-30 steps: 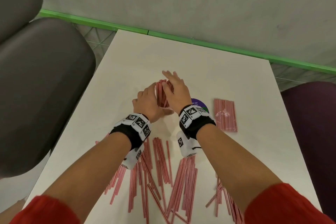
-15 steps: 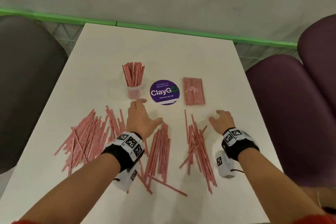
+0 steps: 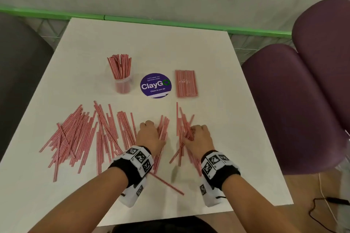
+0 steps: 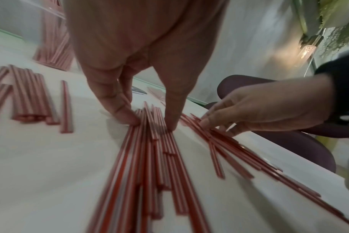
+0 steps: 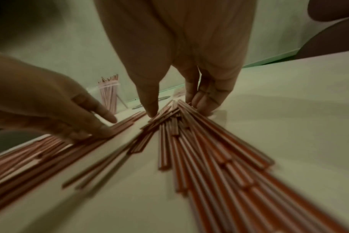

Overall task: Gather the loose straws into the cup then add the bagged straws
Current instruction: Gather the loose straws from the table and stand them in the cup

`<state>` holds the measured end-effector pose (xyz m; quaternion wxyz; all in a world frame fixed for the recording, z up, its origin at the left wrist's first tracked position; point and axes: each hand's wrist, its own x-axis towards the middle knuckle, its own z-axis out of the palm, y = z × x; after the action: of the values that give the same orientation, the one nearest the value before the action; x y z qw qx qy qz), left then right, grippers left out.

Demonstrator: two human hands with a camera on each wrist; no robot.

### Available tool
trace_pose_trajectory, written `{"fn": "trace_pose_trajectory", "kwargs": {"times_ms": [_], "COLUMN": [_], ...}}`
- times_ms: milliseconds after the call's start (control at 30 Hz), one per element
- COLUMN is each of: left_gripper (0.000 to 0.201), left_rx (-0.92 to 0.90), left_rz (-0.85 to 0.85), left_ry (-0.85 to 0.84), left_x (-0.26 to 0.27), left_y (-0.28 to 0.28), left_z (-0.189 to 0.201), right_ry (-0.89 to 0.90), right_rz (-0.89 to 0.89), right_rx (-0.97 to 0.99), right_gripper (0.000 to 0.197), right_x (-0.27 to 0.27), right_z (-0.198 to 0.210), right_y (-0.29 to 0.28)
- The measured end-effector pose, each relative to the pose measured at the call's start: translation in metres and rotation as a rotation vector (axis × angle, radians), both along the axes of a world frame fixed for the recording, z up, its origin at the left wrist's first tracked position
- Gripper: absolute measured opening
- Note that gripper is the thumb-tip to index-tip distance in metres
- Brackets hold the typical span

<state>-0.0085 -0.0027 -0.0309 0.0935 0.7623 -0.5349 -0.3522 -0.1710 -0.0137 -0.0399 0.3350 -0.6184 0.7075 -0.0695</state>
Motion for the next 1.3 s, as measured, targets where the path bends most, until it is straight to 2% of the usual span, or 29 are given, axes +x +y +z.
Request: {"fn": "trace_pose_trajectory", "kwargs": {"times_ms": [133,267,333,400,467,533,567,633,667,767,900,1167,1300], "left_gripper": [0.066,0.065,0.05,0.02,0.028,0.011,0.026,0.038,0.037,0.031,0.029,0.03,0.041], "left_rx": [-0.05,0.027,0.08,0.099,0.085,0.071,0.08,0.069,0.056,0.044,0.046,0.018,0.019], "left_rz": [0.018,0.026,-0.007,-0.009,0.015,0.073,0.102,0.127,0.139,0.182,0.206,0.31,0.314], "left_ry": [0.058,0.01,-0.019,0.015,0.06,0.126,0.137,0.162,0.178,0.233,0.313,0.601,0.683], "left_x": [-0.01,-0.001,0.0,-0.005,-0.012,-0.015,-0.017,-0.016,-0.014,-0.011,-0.005,0.003,0.008], "left_y": [-0.003,0.0,0.003,0.005,0.004,0.001,-0.002,-0.003,-0.004,-0.007,-0.008,-0.009,-0.01], "left_z": [0.004,0.005,0.007,0.011,0.015,0.014,0.008,0.006,0.005,0.001,-0.003,-0.017,-0.008], "right_ry": [-0.071,0.031,0.067,0.04,-0.008,-0.063,-0.085,-0.118,-0.135,-0.227,-0.233,-0.33,-0.411], "right_rz": [-0.012,-0.034,-0.03,-0.034,-0.037,-0.045,-0.056,-0.097,-0.113,-0.15,-0.154,-0.17,-0.228], "right_rx": [0.015,0.077,0.109,0.111,0.11,0.116,0.119,0.151,0.172,0.222,0.249,0.267,0.195], "right_gripper": [0.056,0.063,0.059,0.048,0.04,0.029,0.025,0.04,0.042,0.03,0.041,0.048,0.045], "right_x": [0.014,0.006,0.007,0.015,0.024,0.033,0.036,0.04,0.042,0.045,0.053,0.072,0.078], "right_z": [0.004,0.012,0.016,0.02,0.021,0.018,0.016,0.011,0.008,0.004,-0.004,-0.001,0.002], "right_y": [0.0,-0.001,-0.001,0.0,-0.001,-0.003,-0.004,-0.006,-0.007,-0.009,-0.011,-0.016,-0.016]}}
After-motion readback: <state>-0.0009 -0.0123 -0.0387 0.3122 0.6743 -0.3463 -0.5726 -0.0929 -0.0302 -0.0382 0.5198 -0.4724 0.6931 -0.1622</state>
